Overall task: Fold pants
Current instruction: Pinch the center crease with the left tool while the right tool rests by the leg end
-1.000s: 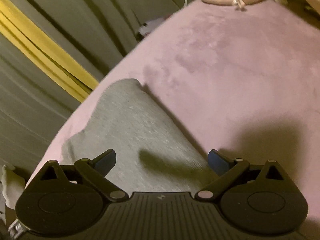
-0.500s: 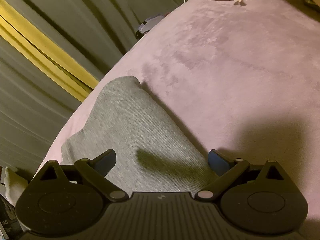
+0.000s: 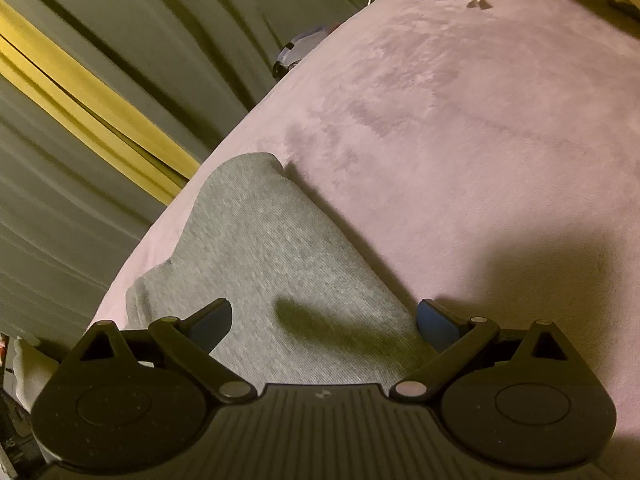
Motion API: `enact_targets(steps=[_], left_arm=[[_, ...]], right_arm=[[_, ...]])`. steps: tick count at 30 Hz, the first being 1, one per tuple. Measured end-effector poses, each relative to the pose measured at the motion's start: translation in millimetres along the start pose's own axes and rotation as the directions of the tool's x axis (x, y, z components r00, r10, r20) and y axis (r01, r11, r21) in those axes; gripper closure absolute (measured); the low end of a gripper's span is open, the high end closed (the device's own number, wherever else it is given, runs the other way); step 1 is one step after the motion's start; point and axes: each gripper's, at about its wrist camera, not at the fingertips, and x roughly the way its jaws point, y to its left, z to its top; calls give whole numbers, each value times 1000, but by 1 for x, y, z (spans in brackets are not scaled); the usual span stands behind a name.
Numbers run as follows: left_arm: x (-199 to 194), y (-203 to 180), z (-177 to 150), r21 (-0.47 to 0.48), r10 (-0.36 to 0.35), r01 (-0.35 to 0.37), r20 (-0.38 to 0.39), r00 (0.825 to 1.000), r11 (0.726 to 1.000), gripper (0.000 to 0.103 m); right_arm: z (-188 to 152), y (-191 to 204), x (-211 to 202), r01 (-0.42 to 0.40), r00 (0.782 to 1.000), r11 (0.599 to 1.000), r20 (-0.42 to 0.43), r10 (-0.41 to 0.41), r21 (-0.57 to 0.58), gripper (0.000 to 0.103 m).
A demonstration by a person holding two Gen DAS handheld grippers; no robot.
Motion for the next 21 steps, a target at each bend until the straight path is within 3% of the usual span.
enact_targets(steps=[10, 21], left_arm=[[-27, -15, 8, 73, 2, -5, 41, 999, 997, 86], [-37, 8, 8, 18, -3, 2, 37, 999, 1000, 86]], right_arm=[[-1, 7, 1, 8, 1000, 999, -5, -8, -42, 4], [0, 8, 7, 50, 999, 997, -20, -51, -51, 4]])
